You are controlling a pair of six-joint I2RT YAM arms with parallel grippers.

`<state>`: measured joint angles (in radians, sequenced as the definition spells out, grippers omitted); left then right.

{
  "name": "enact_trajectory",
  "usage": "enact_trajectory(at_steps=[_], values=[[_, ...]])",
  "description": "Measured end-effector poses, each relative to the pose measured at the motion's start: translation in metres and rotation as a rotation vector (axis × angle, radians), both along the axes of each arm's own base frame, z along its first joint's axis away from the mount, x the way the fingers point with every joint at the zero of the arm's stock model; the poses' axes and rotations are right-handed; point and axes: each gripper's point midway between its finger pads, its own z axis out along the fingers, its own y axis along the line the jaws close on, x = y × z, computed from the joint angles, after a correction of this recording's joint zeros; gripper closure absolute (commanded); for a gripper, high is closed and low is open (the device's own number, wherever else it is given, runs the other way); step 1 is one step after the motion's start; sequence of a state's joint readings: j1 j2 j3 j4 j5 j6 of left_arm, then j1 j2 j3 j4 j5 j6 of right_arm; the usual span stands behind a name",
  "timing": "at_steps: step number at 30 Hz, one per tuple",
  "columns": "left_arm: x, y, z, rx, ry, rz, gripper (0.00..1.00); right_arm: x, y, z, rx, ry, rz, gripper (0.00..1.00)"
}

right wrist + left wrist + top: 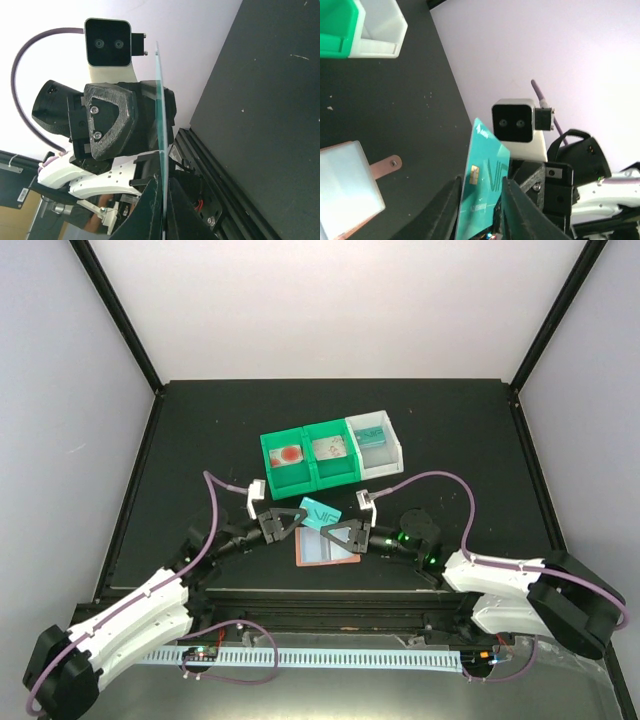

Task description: Take the credit cards out of the card holder

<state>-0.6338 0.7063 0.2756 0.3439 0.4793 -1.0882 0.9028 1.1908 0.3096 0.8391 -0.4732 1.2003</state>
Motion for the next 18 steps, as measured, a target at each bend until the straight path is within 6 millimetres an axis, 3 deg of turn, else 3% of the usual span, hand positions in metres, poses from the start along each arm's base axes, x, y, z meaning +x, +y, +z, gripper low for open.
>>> enact_trajectory(at_steps=[5, 10, 15, 18], values=[[-0.007, 0.003, 0.002, 0.010, -0.022, -0.013, 0.53, -0.007, -0.002, 0.005, -0.001, -0.060, 0.031, 0.99], [-0.019, 0.003, -0.003, 0.057, -0.040, -0.071, 0.51, -0.028, -0.006, 0.009, -0.028, -0.164, 0.131, 0.99], [-0.031, 0.000, -0.003, 0.102, -0.066, -0.148, 0.56, -0.048, -0.010, 0.006, -0.066, -0.246, 0.236, 0.99], [-0.037, -0.002, 0.000, 0.112, -0.083, -0.190, 0.69, -0.055, -0.010, 0.007, -0.087, -0.275, 0.283, 0.99]])
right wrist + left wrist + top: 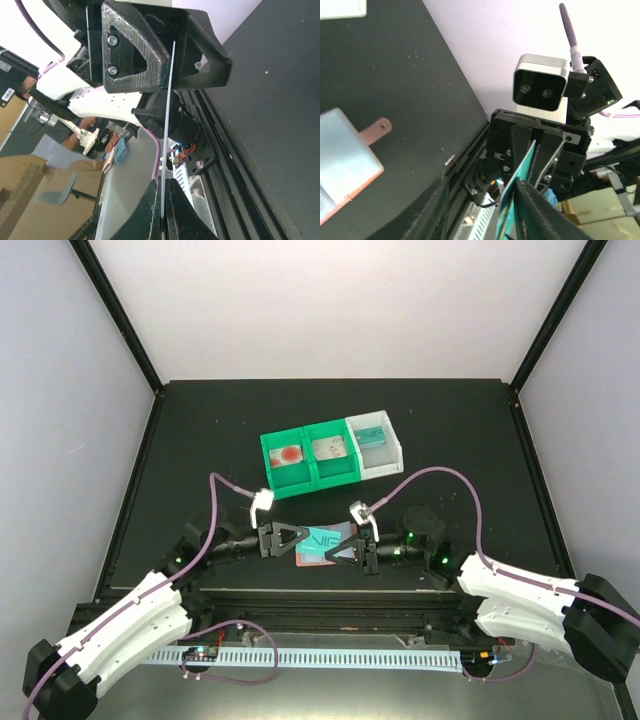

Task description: Take the credit cards out of the card holder

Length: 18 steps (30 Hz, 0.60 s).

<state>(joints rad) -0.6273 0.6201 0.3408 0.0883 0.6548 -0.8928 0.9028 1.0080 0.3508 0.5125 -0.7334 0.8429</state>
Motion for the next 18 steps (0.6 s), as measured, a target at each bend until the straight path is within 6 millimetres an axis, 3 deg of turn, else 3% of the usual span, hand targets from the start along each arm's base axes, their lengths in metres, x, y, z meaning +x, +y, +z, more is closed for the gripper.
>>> enact_trajectory(at_steps=[4, 7, 13, 18], values=[[-0.008, -0.003, 0.006, -0.001, -0.013, -0.055, 0.97, -0.005, 0.000, -0.001, -0.018, -0.026, 0.034, 0.99], [-0.014, -0.004, 0.008, -0.006, -0.026, -0.093, 0.98, -0.006, -0.001, -0.008, -0.042, -0.017, 0.040, 0.93], [-0.017, -0.005, 0.009, -0.012, -0.017, -0.108, 0.98, -0.002, -0.002, -0.012, -0.058, -0.006, 0.012, 0.68], [-0.012, -0.004, 0.012, -0.037, -0.013, -0.082, 0.98, 0.009, -0.004, -0.008, -0.018, 0.031, -0.073, 0.70]])
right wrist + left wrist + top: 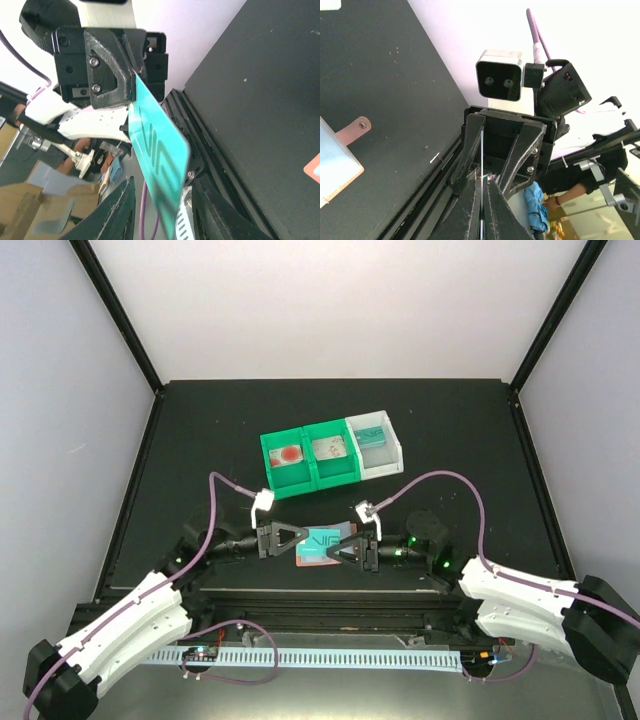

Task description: Take the credit cards out of the card holder

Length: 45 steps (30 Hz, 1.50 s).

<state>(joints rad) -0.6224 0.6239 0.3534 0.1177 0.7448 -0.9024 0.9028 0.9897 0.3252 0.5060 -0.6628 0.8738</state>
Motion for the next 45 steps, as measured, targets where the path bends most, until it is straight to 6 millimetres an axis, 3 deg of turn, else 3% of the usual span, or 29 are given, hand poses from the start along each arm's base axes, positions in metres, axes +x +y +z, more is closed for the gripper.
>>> enact_trajectory(at_steps=[14, 23, 33, 43, 45], values=[[0.025, 0.009, 0.007, -0.066, 0.027, 0.172, 0.99, 0.026, -0.008, 0.004, 0.161, 0.195, -0.188, 0.78], [0.033, 0.019, -0.003, -0.093, 0.059, 0.260, 0.99, 0.033, -0.010, 0.012, 0.206, 0.206, -0.232, 0.77], [0.034, 0.020, -0.001, -0.105, 0.068, 0.269, 0.99, 0.039, -0.008, 0.009, 0.194, 0.214, -0.256, 0.79], [0.034, 0.020, -0.001, -0.111, 0.076, 0.269, 0.98, 0.042, -0.006, 0.006, 0.183, 0.225, -0.262, 0.99], [0.034, 0.020, -0.002, -0.110, 0.078, 0.269, 0.92, 0.042, -0.005, 0.006, 0.182, 0.225, -0.263, 0.99]])
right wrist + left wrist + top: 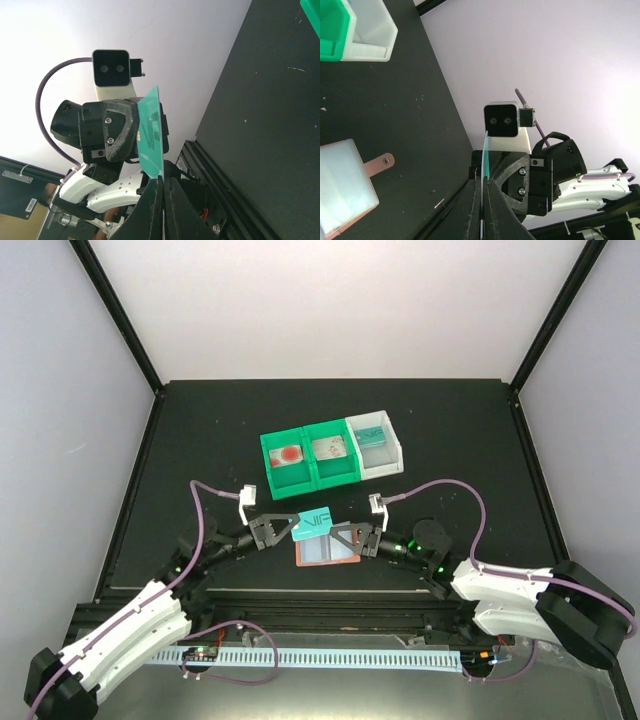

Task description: Take the credit cards out of the card holder

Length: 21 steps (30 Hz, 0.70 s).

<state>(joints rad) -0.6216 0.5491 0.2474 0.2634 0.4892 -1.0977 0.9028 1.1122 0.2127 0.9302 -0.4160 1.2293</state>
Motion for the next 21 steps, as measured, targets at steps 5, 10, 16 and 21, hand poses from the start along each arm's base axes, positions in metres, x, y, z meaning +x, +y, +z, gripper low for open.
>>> enact_trajectory(at_steps=[5, 10, 16, 21], values=[[0.001, 0.001, -0.004, 0.005, 0.008, 0.011, 0.56, 0.000, 0.000, 0.001, 0.002, -0.006, 0.000, 0.99], [0.002, 0.006, -0.006, 0.022, 0.002, 0.035, 0.25, 0.001, -0.002, -0.005, -0.045, -0.029, -0.015, 0.99], [0.003, 0.012, -0.019, 0.100, 0.009, 0.071, 0.01, 0.012, -0.008, 0.012, -0.133, -0.120, -0.069, 0.99], [0.005, 0.017, -0.034, 0.187, 0.017, 0.093, 0.01, 0.041, -0.027, 0.036, -0.220, -0.215, -0.179, 0.99]])
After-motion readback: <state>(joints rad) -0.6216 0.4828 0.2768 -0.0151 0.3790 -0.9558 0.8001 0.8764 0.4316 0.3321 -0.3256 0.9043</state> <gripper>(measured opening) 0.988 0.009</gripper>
